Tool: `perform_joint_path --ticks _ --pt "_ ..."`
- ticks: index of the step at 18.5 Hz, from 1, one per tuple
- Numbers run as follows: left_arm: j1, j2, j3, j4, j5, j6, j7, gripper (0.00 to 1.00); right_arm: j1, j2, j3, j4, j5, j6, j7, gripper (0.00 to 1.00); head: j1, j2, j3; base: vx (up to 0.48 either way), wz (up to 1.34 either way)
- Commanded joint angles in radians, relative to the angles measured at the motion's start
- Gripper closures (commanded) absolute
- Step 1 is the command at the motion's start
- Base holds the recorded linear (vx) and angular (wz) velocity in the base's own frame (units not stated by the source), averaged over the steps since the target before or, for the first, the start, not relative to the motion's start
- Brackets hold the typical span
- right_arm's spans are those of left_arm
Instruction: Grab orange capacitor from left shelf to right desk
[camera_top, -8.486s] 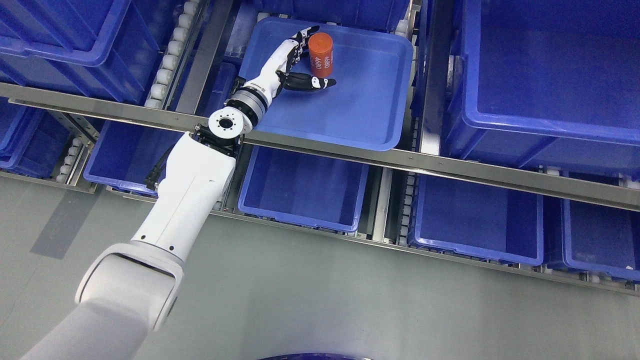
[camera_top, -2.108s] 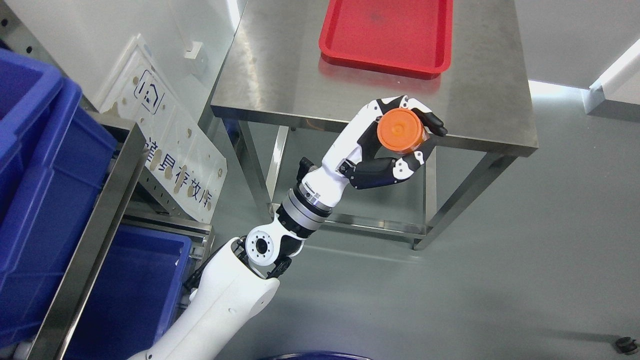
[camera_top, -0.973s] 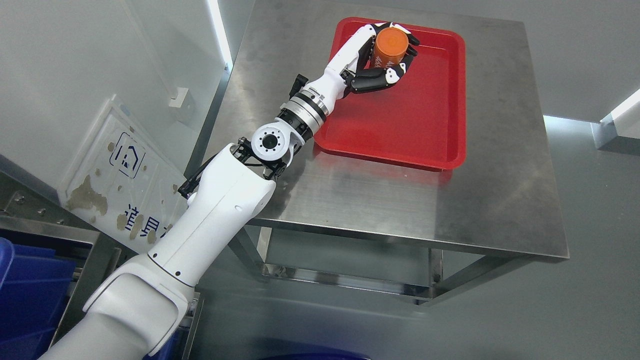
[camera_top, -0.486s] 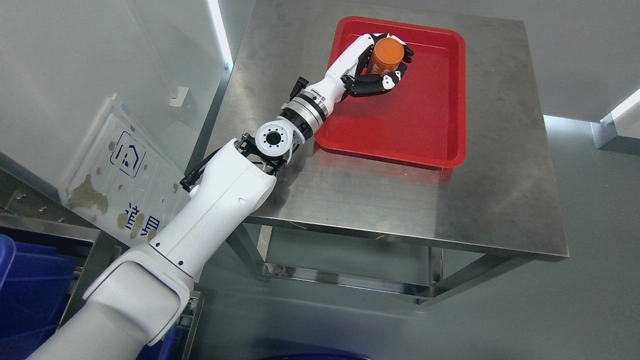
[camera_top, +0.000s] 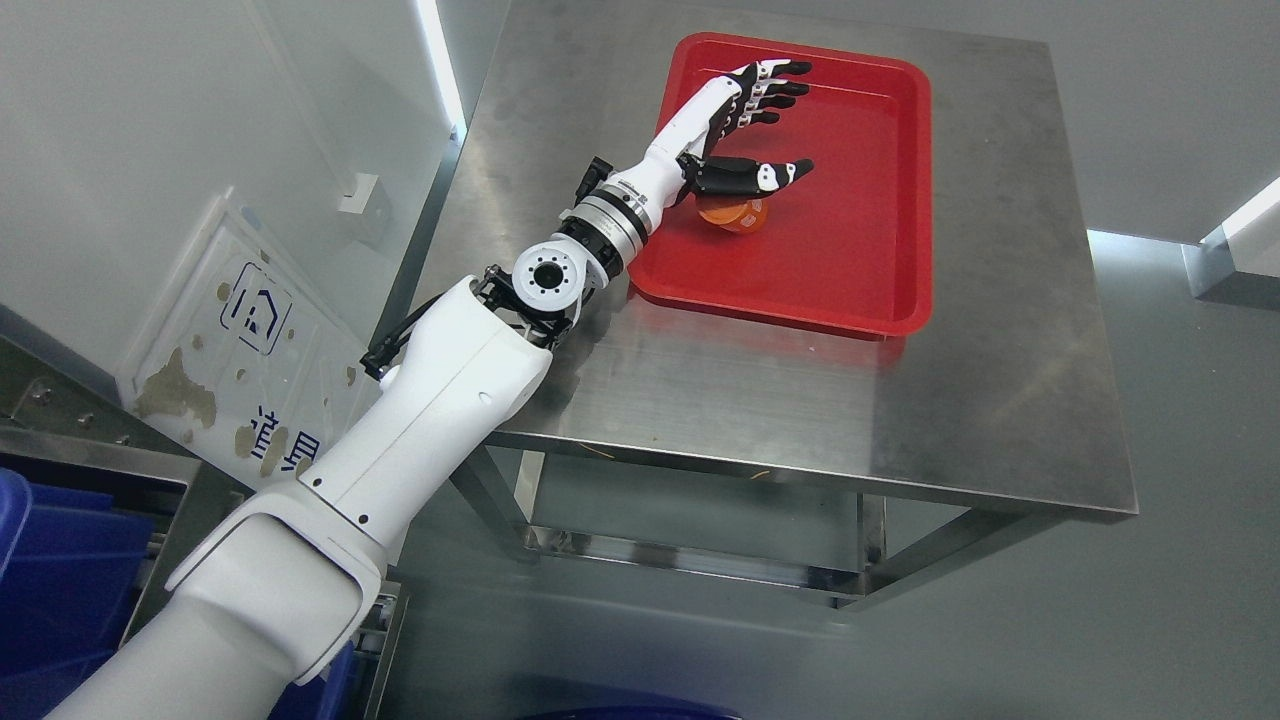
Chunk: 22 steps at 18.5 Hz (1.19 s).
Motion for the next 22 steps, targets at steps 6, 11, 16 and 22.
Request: perform_joint_path --ticks 6,11,16,22 --pt "-0.127 0.018 0.369 -0.032 -0.001 0.000 -0.011 0.00 0.034 -0.017 -0.011 -0.023 0.000 0.000 0.000 0.00 0.0000 0.000 0.000 0.000 0.00" --pt "-0.006 0.018 0.473 -0.129 -0.003 0.002 -0.018 0.00 0.034 -0.017 -0.011 -0.023 0.000 0.000 0.000 0.00 0.0000 0.000 0.000 0.000 0.00" --pt "0.222 0.069 0.473 -0.357 -0.021 0.028 -0.022 0.00 0.034 -0.017 -0.012 -0.023 0.000 0.000 0.000 0.00 0.0000 0.000 0.000 0.000 0.00" --pt "0.411 0.106 0.491 -0.604 -0.019 0.112 -0.022 0.00 0.034 -0.017 -0.012 -0.023 0.000 0.000 0.000 0.00 0.0000 0.000 0.000 0.000 0.00"
